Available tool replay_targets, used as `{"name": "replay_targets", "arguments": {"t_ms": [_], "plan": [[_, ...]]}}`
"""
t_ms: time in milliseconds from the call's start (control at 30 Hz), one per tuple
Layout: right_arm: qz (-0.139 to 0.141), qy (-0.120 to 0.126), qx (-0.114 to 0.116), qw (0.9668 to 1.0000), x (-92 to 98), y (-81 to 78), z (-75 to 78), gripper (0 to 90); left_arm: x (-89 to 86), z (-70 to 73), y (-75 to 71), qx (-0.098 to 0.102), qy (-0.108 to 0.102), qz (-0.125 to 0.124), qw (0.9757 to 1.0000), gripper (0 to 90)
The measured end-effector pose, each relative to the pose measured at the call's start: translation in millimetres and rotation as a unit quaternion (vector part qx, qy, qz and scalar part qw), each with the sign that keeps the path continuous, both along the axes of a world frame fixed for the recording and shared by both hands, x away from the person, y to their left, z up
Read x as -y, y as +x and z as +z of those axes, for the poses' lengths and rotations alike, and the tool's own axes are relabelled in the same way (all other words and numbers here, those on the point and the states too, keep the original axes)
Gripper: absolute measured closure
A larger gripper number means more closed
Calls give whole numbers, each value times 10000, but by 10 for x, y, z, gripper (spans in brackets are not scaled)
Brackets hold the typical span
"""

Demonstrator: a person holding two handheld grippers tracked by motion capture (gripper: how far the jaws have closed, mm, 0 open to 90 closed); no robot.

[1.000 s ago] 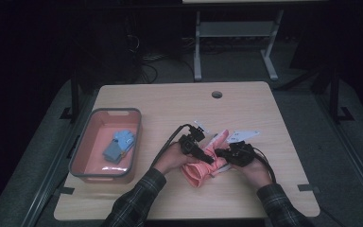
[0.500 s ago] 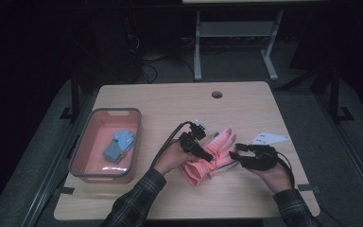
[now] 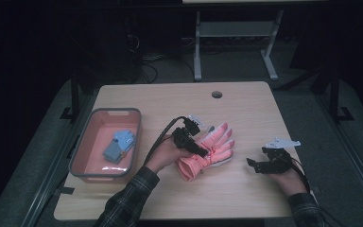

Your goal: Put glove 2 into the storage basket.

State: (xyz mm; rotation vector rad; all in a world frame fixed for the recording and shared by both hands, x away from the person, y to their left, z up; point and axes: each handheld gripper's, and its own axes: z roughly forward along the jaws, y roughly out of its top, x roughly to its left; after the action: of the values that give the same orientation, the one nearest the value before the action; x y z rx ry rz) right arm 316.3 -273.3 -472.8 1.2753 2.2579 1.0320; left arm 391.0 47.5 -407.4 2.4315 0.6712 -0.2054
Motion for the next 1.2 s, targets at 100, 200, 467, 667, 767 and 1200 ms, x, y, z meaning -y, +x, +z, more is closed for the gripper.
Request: {"name": "replay_targets", "arguments": {"t_ms": [100, 200, 467, 667, 767, 1200], "plan": [[-65, -154, 26, 9999, -13, 17, -46, 146, -38, 36, -12, 3, -116, 82, 9999, 647], [-85, -222, 30, 9997, -31, 29, -93, 134, -80, 79, -18, 39, -166, 125, 9998, 647], [-58, -149, -43, 9999, -25, 44, -100, 131, -217, 246, -4, 194, -229, 254, 9992, 645], [-57, -149, -39, 9999, -24, 45, -100, 131, -371, 423, 16, 279, -344, 420, 9981, 645], [-59, -149, -37, 9999, -24, 45, -100, 131, -427, 489, 19, 292, -416, 490, 9975, 645], [-75, -146, -38, 9999, -25, 46, -100, 132, -776, 806, 21, 436, -523, 771, 9947, 642]]}}
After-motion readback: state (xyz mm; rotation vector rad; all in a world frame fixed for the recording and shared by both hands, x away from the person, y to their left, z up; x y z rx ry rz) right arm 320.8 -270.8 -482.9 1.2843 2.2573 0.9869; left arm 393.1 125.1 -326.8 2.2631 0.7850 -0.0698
